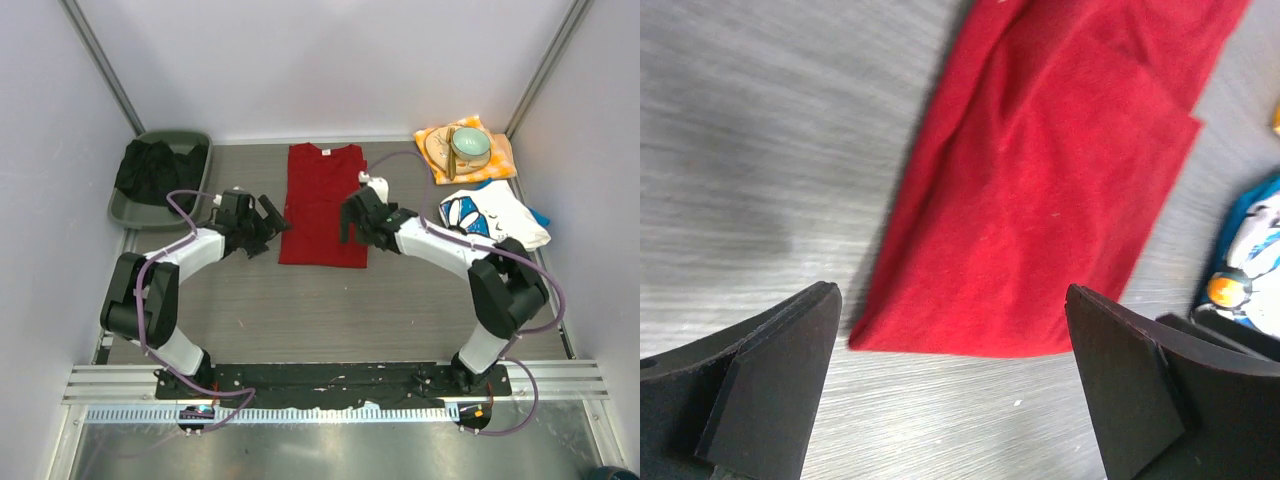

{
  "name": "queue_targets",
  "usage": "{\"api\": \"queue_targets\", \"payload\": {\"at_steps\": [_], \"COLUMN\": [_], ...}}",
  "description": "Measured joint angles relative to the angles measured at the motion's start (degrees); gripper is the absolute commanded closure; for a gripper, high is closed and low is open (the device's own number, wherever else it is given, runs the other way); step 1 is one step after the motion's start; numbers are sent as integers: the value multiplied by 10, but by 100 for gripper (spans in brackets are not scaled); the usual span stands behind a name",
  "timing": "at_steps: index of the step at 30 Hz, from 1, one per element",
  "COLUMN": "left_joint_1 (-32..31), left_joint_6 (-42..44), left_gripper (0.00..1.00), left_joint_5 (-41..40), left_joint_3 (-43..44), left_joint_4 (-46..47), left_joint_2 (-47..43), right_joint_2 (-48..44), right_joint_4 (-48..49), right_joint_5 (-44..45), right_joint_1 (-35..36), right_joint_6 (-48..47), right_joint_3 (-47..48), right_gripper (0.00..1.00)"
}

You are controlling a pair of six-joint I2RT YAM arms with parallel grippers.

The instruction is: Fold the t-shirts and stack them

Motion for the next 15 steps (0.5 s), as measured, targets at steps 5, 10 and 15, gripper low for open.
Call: {"api": "queue_targets", "payload": {"at_steps": [5, 10, 15], "left_joint_1": [-2, -1, -2], "left_joint_6": [15, 17, 13], "left_gripper": [0, 0, 4], "left_joint_5": [-14, 2, 31], "left_joint_3": [-48, -55, -54], "left_joint_4": [-5, 30, 92], "left_joint_2": [1, 12, 39], "right_joint_2": [-74, -127, -166], "right_joint_4": [10, 28, 44], "right_joint_5": [-6, -21, -34], "right_joint_1": [-12, -16, -16], "right_joint_6": [23, 42, 57], "right_joint_3": [-143, -209, -250], "right_gripper": [1, 0, 1]}}
